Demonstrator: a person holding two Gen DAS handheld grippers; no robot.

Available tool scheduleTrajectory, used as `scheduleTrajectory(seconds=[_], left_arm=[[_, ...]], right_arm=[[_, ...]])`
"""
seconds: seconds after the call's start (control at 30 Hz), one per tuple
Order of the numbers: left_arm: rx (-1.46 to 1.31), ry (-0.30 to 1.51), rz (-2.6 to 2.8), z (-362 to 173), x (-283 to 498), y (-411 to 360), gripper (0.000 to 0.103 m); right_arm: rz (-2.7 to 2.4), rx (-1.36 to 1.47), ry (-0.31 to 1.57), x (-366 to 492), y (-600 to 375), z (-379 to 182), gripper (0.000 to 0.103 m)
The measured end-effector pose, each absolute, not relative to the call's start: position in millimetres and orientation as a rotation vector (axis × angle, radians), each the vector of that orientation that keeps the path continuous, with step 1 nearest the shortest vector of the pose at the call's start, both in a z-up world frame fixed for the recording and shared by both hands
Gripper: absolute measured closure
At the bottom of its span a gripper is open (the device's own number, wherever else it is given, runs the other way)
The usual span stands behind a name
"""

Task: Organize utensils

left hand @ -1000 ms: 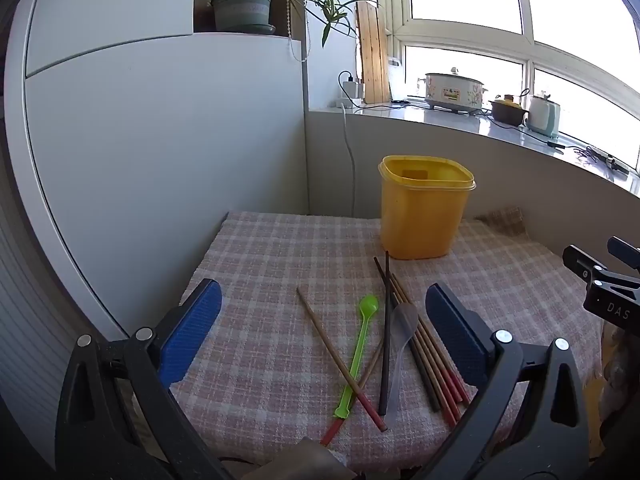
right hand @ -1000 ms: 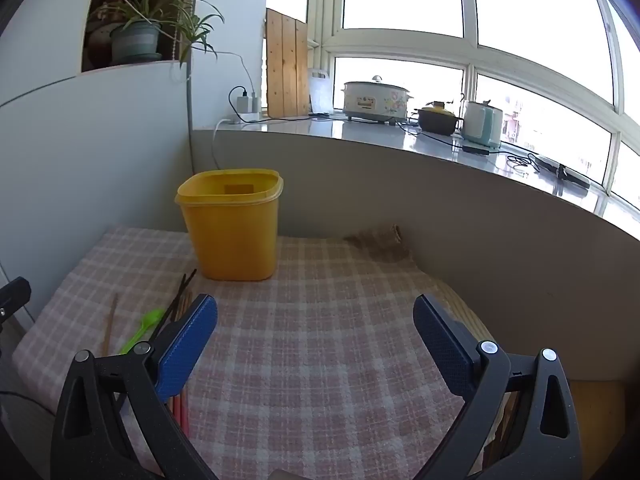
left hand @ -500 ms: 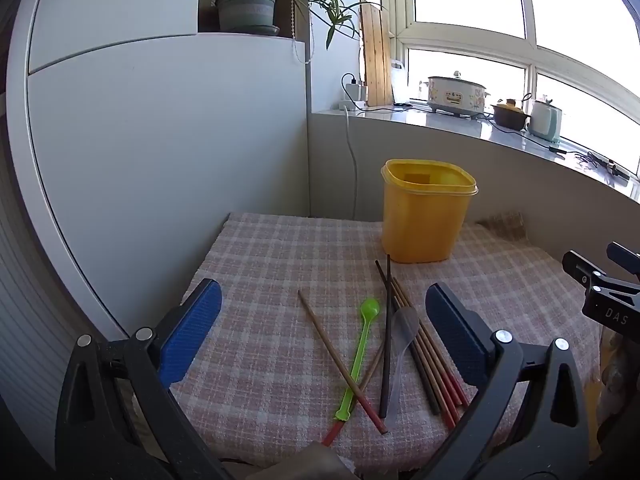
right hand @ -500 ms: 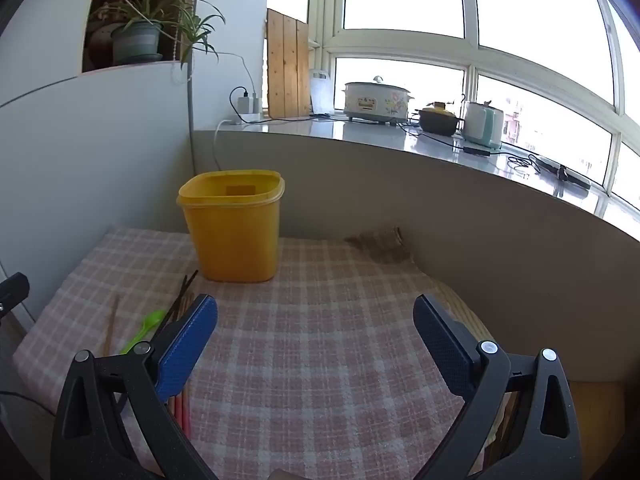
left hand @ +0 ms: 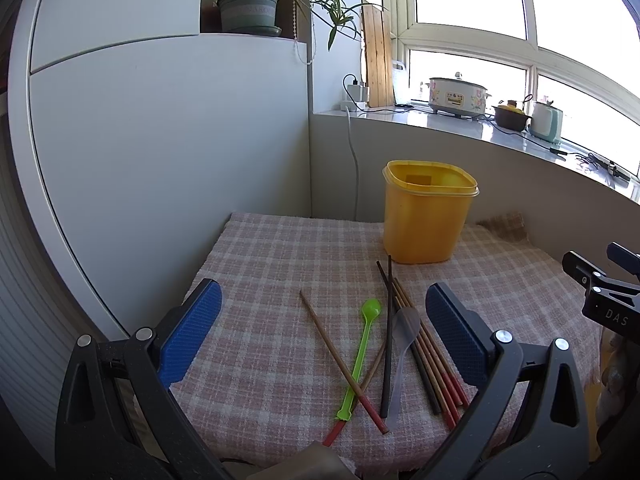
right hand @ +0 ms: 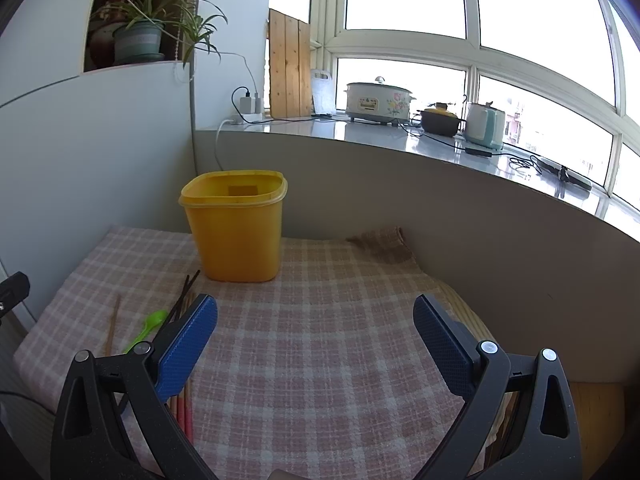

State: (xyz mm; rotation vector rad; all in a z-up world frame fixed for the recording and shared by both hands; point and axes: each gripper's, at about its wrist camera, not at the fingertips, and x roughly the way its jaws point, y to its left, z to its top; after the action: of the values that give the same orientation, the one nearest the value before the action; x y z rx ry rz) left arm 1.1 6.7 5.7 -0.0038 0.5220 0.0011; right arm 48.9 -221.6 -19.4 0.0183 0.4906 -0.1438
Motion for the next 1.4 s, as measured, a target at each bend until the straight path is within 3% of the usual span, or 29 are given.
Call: scheduleTrajectory(seconds=[1.4], left_arm=[[-0.006,0.514,0.005,12.6,1.6,8.1,0.000]], right_arm=[[-0.142,0.019,0.492,51.9,-221.5,-18.1,0.005]])
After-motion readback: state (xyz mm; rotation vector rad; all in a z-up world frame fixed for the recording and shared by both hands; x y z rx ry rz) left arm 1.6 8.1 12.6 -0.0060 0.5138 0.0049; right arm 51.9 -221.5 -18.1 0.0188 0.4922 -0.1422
